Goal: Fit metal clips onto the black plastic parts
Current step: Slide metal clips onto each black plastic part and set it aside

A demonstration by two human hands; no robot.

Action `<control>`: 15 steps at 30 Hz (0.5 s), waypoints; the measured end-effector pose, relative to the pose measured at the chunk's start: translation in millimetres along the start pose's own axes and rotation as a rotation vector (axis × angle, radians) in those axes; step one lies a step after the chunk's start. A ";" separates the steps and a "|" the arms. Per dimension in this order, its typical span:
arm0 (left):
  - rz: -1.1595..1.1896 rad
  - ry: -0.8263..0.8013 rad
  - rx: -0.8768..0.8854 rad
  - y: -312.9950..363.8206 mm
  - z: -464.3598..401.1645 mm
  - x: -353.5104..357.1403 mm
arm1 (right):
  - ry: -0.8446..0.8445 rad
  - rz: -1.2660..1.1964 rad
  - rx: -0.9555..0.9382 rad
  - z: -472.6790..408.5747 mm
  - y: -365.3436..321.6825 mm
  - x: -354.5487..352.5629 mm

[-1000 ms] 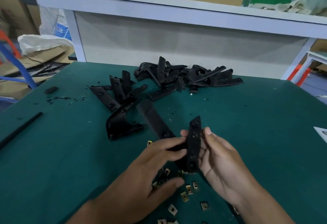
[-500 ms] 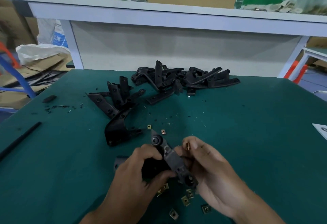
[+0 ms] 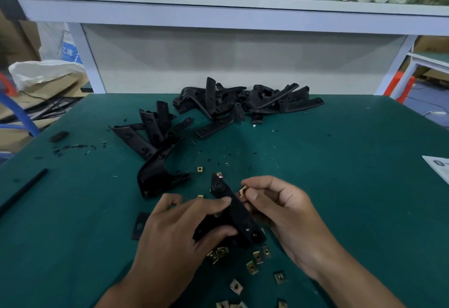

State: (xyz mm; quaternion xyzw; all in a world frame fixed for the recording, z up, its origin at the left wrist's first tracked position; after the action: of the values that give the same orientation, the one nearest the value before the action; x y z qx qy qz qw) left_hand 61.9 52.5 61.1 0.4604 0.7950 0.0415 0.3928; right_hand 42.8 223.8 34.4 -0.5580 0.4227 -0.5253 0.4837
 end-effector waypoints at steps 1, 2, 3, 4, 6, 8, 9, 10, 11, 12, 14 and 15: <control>0.006 0.004 0.021 1.1 -0.6 -0.3 | 0.000 0.009 -0.001 0.1 0.0 -0.3; 0.012 0.007 0.037 1.8 -0.8 -0.5 | 0.002 0.021 -0.005 0.6 -0.5 -0.4; 0.018 0.008 0.048 2.1 -1.2 -0.5 | 0.007 0.042 -0.014 0.9 -1.0 -1.0; 0.019 0.006 0.056 2.2 -1.0 -0.2 | 0.015 0.072 -0.023 0.9 -1.4 -1.5; 0.013 0.005 0.066 2.3 -0.3 0.5 | 0.031 0.126 -0.045 1.1 -2.5 -2.2; 0.012 0.009 0.073 2.0 0.4 0.8 | 0.040 0.165 -0.074 1.9 -5.1 -1.9; 0.013 0.012 0.075 1.9 0.5 0.7 | 0.047 0.184 -0.092 2.3 -6.6 -1.9; 0.015 0.017 0.077 1.9 0.5 0.2 | 0.057 0.197 -0.109 3.0 -8.2 -2.2; 0.016 0.020 0.077 1.9 0.5 0.0 | 0.067 0.203 -0.123 3.7 -9.7 -2.6; 0.019 0.020 0.076 1.9 0.6 0.0 | 0.077 0.207 -0.132 4.2 -11.2 -2.8; 0.027 0.008 0.073 2.3 0.8 1.1 | 0.084 0.222 -0.143 4.5 -12.6 -2.3; 0.030 -0.003 0.071 2.8 0.9 1.6 | 0.083 0.227 -0.144 4.5 -12.8 -2.0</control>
State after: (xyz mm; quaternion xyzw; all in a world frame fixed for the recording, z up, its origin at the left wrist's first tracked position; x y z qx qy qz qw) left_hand 64.0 55.0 60.8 0.4859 0.7885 0.0185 0.3767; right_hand 46.6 228.4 46.8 -0.5177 0.5394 -0.4579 0.4810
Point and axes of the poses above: each hand's wrist, its own z-axis away from the middle knuckle, its own x-axis out of the palm, y = z × x, the point moved 7 cm from there along -z, towards the middle knuckle, and after that the axes turned 3 degrees about z, right-handed, at the moved point
